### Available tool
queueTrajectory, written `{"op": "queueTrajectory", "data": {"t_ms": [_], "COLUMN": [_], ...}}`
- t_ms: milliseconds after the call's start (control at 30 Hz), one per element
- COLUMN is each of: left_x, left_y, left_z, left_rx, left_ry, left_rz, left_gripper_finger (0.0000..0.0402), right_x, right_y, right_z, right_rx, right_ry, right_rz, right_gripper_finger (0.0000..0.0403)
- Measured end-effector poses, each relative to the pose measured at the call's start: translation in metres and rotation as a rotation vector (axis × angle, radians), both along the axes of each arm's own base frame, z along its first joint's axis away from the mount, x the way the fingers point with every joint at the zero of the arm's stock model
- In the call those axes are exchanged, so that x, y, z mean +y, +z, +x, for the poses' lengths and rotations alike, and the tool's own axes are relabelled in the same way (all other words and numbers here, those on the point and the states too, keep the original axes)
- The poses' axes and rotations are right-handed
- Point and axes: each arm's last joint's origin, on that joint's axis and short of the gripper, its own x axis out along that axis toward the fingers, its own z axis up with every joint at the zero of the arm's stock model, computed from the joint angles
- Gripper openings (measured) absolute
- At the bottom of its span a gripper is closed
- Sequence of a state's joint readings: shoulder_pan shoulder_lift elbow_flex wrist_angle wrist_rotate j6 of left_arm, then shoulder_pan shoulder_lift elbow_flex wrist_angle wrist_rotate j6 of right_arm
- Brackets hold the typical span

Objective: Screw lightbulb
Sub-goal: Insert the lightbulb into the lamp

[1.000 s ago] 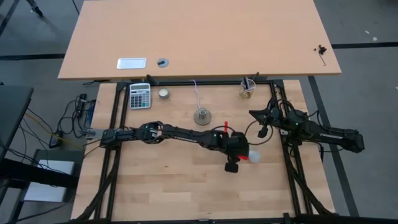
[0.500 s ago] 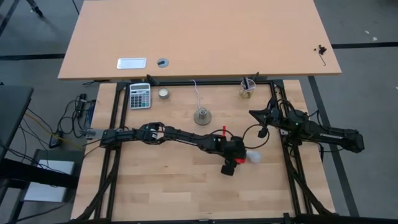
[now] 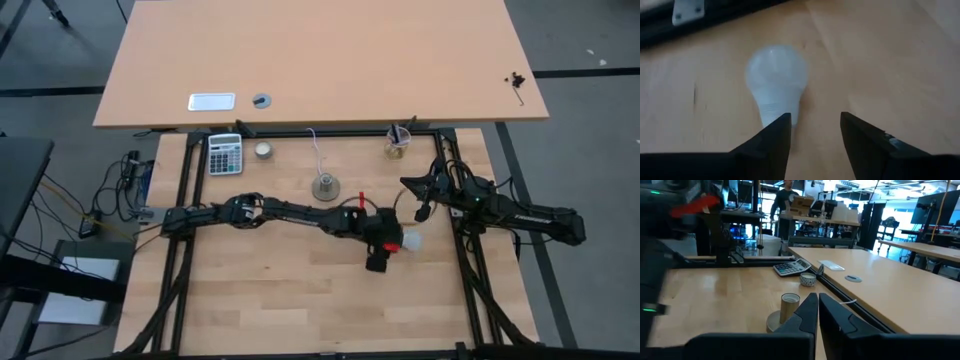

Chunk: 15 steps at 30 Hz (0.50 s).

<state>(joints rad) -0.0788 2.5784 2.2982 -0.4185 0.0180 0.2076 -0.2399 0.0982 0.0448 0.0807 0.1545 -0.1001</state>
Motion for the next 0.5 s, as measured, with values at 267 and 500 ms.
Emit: {"op": "queueTrajectory", "data": {"t_ms": [267, 500], "left_x": [0.025, 0.029], "left_y": [0.007, 0.004], "left_z": [0.006, 0.006], "left_rx": [-0.068, -0.064], "left_ry": [0.019, 0.011], "left_rz": [-0.186, -0.228], "left_gripper_finger": [0.0179, 0.0204], "right_x": [0.0, 0.0], "right_y": [0.0, 0.0], "right_z": [0.0, 0.0], "right_rx": [0.0, 0.0], "right_ry": [0.0, 0.0], "right_rz": [0.0, 0.0], "right_gripper_finger": [0.0023, 0.0023]}}
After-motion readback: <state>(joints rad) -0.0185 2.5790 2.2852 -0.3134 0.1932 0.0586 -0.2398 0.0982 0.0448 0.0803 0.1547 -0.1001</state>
